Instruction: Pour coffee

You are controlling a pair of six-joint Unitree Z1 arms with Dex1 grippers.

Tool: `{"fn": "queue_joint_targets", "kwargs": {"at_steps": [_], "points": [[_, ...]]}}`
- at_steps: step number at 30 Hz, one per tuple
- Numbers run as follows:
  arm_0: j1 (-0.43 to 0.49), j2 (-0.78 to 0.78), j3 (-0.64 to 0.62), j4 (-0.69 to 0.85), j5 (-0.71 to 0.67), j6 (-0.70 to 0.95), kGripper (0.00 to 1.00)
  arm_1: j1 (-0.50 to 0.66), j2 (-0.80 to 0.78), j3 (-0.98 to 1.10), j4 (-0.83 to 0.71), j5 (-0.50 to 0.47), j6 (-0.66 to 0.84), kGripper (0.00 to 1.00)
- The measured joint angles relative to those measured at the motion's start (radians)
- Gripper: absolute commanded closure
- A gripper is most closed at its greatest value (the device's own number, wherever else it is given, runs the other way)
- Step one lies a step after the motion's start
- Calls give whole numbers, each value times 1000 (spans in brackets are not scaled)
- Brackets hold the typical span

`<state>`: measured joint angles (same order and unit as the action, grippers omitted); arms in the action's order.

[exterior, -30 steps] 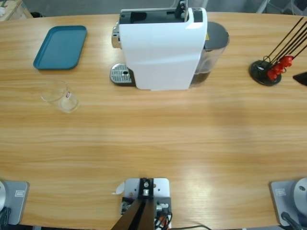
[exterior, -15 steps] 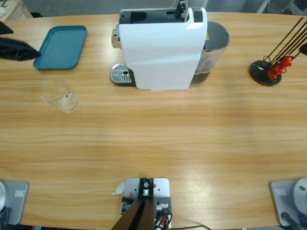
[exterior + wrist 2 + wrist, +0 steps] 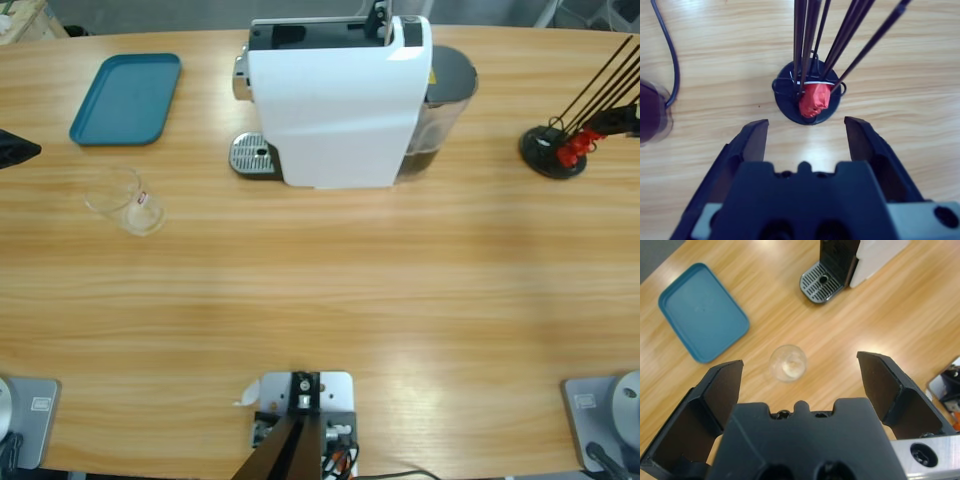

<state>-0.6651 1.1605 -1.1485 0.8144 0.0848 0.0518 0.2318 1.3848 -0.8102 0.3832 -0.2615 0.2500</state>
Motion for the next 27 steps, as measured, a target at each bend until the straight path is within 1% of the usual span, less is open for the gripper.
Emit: {"fn": "queue_joint_targets", "kwargs": {"at_steps": [4, 6, 10, 12, 24, 27], "points": [[0, 0, 0, -10, 0, -6, 4, -29, 16, 49, -72, 15, 17, 380], [0, 0, 0, -11, 0, -7, 9, -39, 23, 70, -96, 21, 24, 451], [0, 0, 0, -17, 0, -11, 9, -47, 35, 85, -127, 21, 30, 455], [0, 0, 0, -23, 0, -13, 9, -48, 40, 95, -148, 23, 30, 492], [0, 0, 0, -39, 0, -15, 12, -86, 86, 124, -231, 33, 30, 502], [0, 0, 0, -53, 0, -15, 13, -91, 93, 124, -240, 33, 30, 673]]}}
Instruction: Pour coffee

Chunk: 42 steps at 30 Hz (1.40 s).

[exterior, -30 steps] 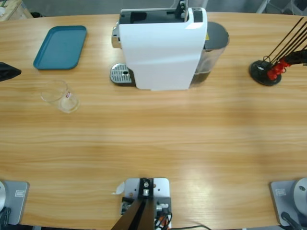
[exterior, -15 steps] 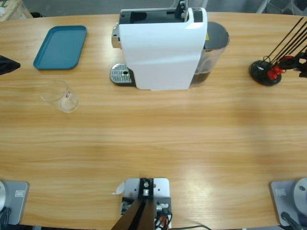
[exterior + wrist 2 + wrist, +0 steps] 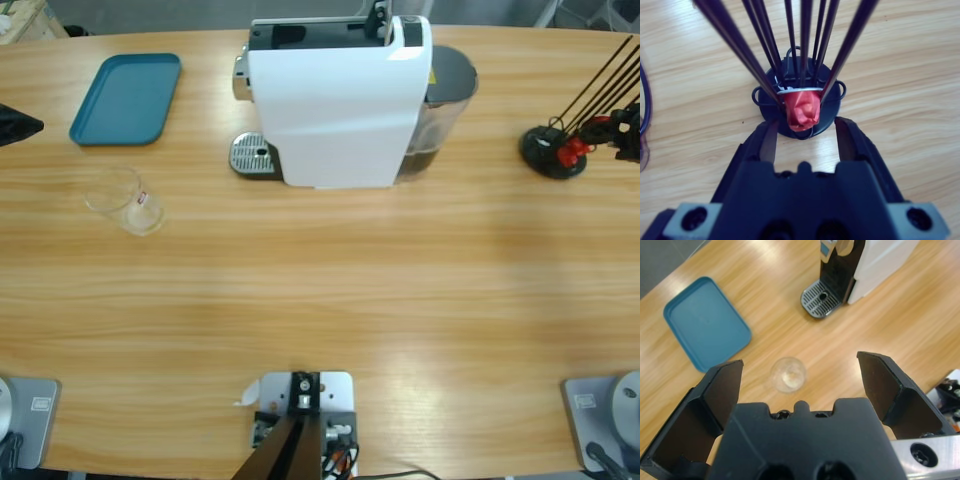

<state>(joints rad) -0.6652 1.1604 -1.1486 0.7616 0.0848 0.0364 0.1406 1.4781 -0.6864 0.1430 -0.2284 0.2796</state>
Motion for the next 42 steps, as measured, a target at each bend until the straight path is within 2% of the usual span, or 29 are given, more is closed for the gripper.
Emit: {"fn": "queue_joint_targets", "kwargs": {"at_steps": [4, 10, 11, 14, 16, 26, 42], "points": [[0, 0, 0, -9, 0, 0, 13, -1, 2, 0, -8, 0, -4, 773], [0, 0, 0, -11, 0, 0, 16, -2, 2, 8, -25, 0, -15, 801], [0, 0, 0, -11, 0, 0, 15, -3, 2, 10, -27, 0, -15, 860], [0, 0, 0, -11, 0, -4, 18, -5, 3, 11, -32, 0, -17, 914], [0, 0, 0, -11, 0, -7, 18, -5, 5, 15, -40, 0, -21, 984], [0, 0, 1, -11, 0, -12, 18, -8, 0, 19, -41, 0, -34, 985], [0, 0, 50, -35, -2, -16, 18, -8, -10, -158, 177, 0, -14, 984]]}}
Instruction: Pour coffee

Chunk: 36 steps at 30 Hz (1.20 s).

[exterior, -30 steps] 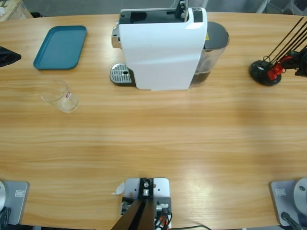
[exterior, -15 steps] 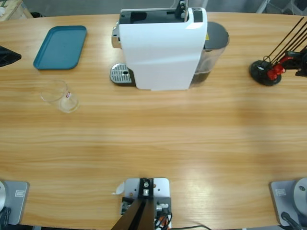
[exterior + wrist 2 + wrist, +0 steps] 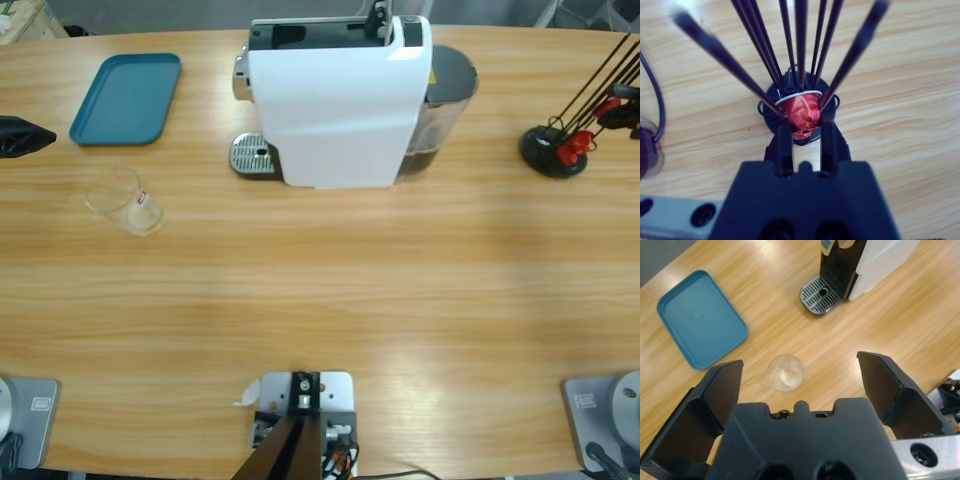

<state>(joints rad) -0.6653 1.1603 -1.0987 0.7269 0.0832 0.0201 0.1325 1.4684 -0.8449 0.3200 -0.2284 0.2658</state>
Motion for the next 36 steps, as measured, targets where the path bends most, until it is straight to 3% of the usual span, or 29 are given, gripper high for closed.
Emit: {"fn": "queue_joint_targets", "kwargs": {"at_steps": [17, 26, 29, 33, 36], "points": [[-1, -3, 16, -22, -15, -1, 18, 0, -58, -275, 276, -41, 10, 984], [-17, -3, 32, -42, -15, -11, 18, 31, -153, -362, 350, -43, 0, 961], [-24, -3, 36, -43, -15, -16, 17, 122, -191, -371, 347, 54, -95, 961], [-33, -6, 45, -43, -19, -19, 13, 269, -234, -372, 341, 275, -322, 967], [-46, -21, 48, -43, -37, -19, 13, 341, -238, -374, 341, 367, -462, 971]]}}
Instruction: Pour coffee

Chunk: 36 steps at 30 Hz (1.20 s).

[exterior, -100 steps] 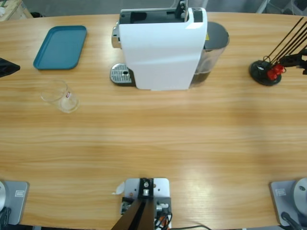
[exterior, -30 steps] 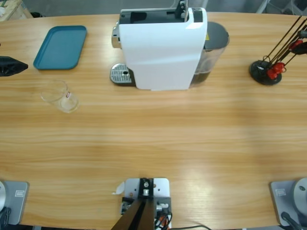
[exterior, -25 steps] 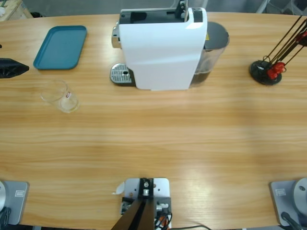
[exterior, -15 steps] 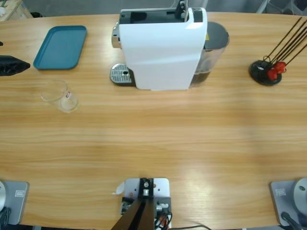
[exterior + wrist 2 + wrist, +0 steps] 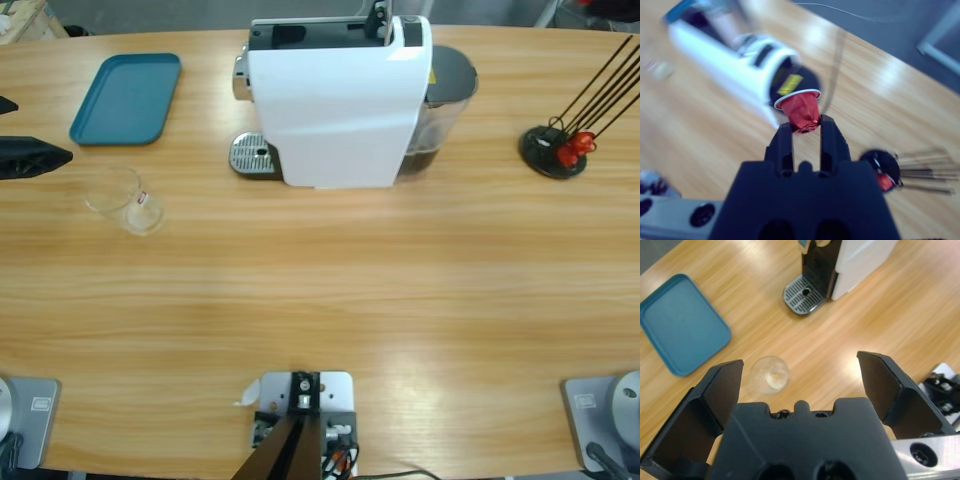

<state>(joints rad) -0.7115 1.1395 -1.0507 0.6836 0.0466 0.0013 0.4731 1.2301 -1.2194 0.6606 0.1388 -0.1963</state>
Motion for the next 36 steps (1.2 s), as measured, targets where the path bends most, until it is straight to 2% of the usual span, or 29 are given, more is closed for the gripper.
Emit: {"fn": "queue_joint_targets", "kwargs": {"at_steps": [6, 11, 18, 30, 36], "points": [[-3, -53, 11, 0, -13, 0, 17, 135, 70, -125, 22, 73, -173, 980], [-4, -124, 45, 5, -13, 0, 16, 205, 210, -343, 161, 163, -318, 980], [-4, -190, 64, 42, -13, 0, 15, 269, 375, -533, 211, 239, -397, 980], [-4, -210, 64, 67, -12, 0, 13, 282, 630, -704, 202, 287, -441, 971], [-4, -211, 64, 67, -12, -1, 14, 231, 710, -781, 202, 281, -475, 971]]}}
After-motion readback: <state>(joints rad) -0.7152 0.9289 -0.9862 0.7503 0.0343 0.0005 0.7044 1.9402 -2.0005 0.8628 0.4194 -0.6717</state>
